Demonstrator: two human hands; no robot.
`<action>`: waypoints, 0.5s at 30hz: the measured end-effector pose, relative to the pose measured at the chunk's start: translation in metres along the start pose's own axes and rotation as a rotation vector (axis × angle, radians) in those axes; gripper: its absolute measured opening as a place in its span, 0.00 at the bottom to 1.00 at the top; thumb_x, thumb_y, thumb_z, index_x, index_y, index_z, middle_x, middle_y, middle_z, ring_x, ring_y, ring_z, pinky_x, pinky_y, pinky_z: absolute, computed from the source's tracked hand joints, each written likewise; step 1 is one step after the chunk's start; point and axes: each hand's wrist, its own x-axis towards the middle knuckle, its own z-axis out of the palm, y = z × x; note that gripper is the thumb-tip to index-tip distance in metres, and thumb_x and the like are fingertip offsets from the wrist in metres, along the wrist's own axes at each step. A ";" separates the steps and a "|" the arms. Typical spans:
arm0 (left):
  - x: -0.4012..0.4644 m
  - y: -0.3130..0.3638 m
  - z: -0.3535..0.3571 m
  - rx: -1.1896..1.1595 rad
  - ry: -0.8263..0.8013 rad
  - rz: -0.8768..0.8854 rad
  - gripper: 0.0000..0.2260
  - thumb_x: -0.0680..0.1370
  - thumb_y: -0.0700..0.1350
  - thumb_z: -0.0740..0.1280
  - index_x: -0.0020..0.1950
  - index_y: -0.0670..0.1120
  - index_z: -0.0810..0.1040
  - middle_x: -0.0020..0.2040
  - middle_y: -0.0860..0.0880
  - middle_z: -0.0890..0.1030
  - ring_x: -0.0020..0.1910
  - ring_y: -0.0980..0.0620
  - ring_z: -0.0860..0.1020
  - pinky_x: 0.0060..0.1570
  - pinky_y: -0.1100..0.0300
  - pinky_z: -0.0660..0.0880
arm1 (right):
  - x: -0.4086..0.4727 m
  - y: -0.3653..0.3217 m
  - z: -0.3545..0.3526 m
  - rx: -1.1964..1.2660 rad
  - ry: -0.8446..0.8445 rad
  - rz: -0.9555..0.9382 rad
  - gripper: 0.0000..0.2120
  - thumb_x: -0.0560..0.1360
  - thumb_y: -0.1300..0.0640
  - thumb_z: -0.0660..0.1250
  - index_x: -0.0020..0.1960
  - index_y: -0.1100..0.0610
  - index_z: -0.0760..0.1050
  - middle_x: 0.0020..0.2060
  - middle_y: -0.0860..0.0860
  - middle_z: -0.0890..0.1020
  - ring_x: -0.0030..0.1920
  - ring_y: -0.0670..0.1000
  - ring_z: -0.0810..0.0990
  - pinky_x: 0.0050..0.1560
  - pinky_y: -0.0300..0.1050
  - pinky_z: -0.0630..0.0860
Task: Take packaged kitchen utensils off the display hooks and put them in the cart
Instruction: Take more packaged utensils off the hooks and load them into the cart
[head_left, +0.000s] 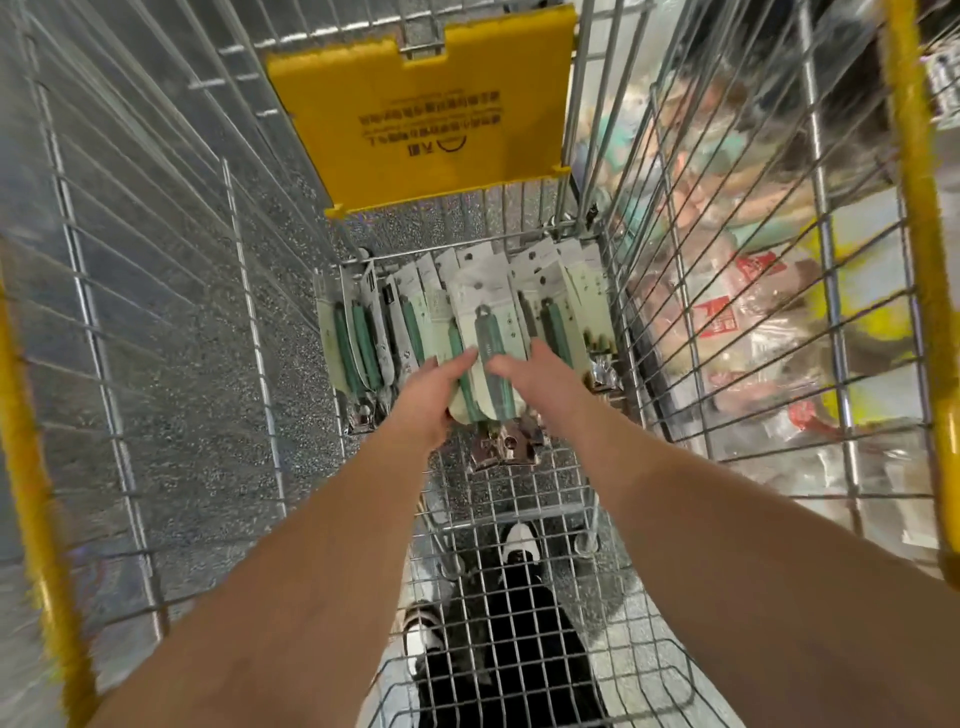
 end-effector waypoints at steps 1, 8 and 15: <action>0.001 -0.003 -0.003 -0.004 -0.020 -0.017 0.51 0.61 0.61 0.82 0.77 0.47 0.64 0.69 0.41 0.77 0.57 0.42 0.83 0.58 0.44 0.79 | -0.005 0.001 -0.001 0.004 -0.007 -0.001 0.40 0.78 0.50 0.66 0.82 0.56 0.47 0.80 0.57 0.56 0.77 0.60 0.59 0.70 0.60 0.65; -0.054 -0.006 -0.004 -0.091 -0.112 -0.009 0.21 0.78 0.52 0.70 0.64 0.39 0.78 0.57 0.40 0.84 0.55 0.39 0.84 0.57 0.42 0.79 | -0.049 0.000 -0.007 0.094 -0.045 -0.006 0.42 0.77 0.48 0.69 0.82 0.52 0.47 0.79 0.56 0.60 0.76 0.60 0.63 0.70 0.62 0.65; -0.138 -0.009 0.005 -0.257 -0.200 0.016 0.21 0.80 0.51 0.65 0.69 0.40 0.75 0.59 0.38 0.83 0.50 0.40 0.84 0.42 0.50 0.82 | -0.133 -0.005 -0.016 0.166 0.011 -0.176 0.39 0.77 0.54 0.71 0.79 0.48 0.52 0.65 0.53 0.76 0.54 0.51 0.81 0.56 0.53 0.80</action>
